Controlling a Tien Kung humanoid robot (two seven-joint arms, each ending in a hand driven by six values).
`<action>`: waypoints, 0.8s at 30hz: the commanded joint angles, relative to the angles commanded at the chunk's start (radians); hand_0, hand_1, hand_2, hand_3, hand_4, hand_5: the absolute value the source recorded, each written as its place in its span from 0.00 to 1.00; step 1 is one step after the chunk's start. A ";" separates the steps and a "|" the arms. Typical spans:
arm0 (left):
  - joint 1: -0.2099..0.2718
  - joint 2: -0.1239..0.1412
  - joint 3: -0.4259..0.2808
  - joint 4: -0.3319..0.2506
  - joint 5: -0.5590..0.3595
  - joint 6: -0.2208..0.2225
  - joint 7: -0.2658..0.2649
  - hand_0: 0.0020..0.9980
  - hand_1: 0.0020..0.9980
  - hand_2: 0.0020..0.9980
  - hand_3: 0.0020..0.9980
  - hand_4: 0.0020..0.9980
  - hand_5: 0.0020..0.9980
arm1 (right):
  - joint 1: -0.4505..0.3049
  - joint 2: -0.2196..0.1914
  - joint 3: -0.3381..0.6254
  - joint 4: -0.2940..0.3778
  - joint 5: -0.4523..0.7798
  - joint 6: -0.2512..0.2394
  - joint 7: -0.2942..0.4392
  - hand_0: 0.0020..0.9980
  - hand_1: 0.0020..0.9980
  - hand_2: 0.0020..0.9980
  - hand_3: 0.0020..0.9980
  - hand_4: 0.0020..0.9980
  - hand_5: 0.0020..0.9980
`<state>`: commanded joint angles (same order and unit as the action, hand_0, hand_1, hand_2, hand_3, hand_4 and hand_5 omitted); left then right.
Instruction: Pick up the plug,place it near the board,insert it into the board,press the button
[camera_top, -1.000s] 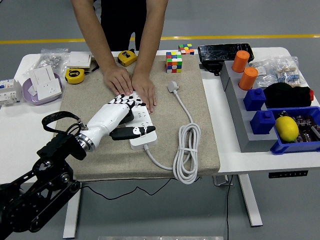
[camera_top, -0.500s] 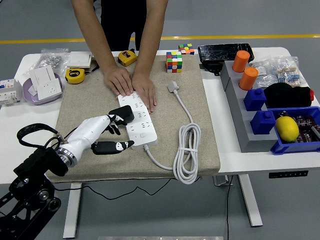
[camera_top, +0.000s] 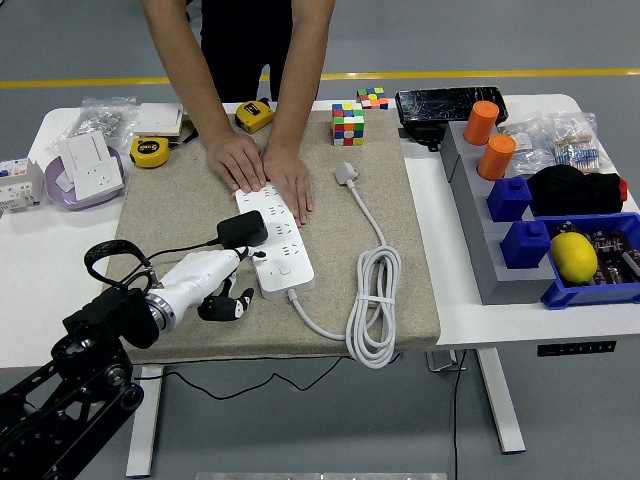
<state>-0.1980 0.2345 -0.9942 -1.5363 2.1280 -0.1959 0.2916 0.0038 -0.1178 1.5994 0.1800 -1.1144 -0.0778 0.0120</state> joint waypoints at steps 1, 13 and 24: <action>-0.004 -0.001 0.005 0.000 -0.001 0.000 -0.001 0.15 0.04 0.14 0.93 0.48 0.11 | 0.000 0.000 0.000 0.000 -0.001 0.000 0.000 0.91 0.86 0.80 0.79 1.00 1.00; -0.027 0.000 0.052 -0.003 -0.065 -0.017 -0.021 0.15 0.04 0.14 0.91 0.48 0.04 | -0.003 -0.002 -0.002 0.000 -0.004 0.000 -0.001 0.91 0.86 0.80 0.79 1.00 1.00; -0.037 -0.002 0.063 0.027 -0.039 -0.028 -0.014 0.15 0.04 0.14 0.91 0.48 0.03 | -0.004 -0.003 -0.001 0.000 -0.004 0.000 -0.002 0.91 0.86 0.80 0.79 1.00 1.00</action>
<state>-0.2353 0.2324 -0.9308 -1.5088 2.0888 -0.2240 0.2774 -0.0006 -0.1209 1.5984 0.1800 -1.1189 -0.0781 0.0103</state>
